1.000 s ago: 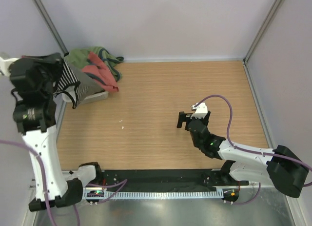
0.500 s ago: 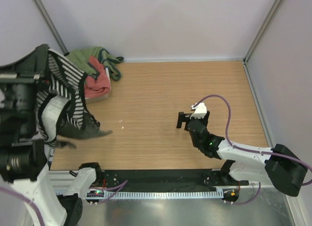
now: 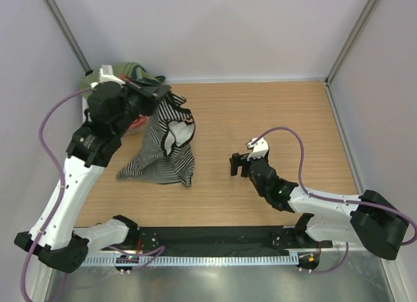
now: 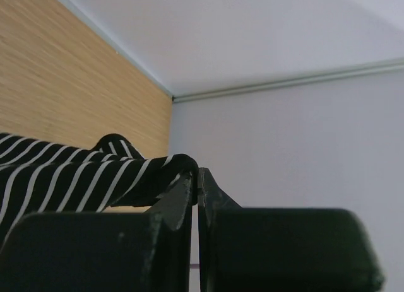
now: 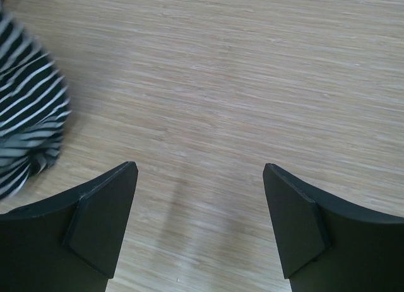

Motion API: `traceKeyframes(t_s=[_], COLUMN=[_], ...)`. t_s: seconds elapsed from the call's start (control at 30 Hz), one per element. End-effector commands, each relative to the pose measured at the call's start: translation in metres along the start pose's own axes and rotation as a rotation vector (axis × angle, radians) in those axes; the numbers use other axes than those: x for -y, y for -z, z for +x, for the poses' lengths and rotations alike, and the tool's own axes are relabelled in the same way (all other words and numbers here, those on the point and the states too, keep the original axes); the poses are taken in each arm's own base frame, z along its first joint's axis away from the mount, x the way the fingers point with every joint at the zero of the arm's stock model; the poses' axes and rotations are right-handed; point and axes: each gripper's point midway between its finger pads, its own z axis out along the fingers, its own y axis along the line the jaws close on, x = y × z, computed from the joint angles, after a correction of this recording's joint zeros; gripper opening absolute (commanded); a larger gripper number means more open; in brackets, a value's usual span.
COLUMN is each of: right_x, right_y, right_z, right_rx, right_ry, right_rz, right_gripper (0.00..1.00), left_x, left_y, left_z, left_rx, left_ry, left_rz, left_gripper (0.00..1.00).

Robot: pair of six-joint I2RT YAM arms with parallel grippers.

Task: Fold and stack the tank tops
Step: Move the tank top to the center of the board

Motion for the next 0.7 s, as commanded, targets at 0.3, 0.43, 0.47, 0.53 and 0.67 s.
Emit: traceKeyframes(t_s=[0.3,0.43,0.47,0.53,0.67], right_x=[-0.001,0.003,0.007,0.014,0.036], right_y=[0.013,0.022,0.024,0.026,0.035], right_z=[-0.028,-0.037,-0.039,-0.040,-0.048], right_rx=[0.118,0.170,0.182,0.195,0.249], right_ry=[-0.068,-0.095,-0.102,-0.112,-0.162], right_rz=[-0.049,-0.057,-0.046,-0.017,0.075], right_gripper=[0.86,0.86,0.87,0.87,0.86], left_x=[0.033,0.020,0.017,0.003,-0.017], left_y=[-0.073,-0.084,-0.085,-0.098,-0.120], left_z=[0.156,0.192,0.203,0.226,0.274], left_rx=[-0.215,-0.242,-0.263,-0.308,-0.445], left_ry=[-0.152,-0.205,-0.215,-0.235,-0.280], left_rz=[0.086,0.058,0.054,0.032,0.015], left_gripper=[0.00,0.00,0.00,0.00,0.07])
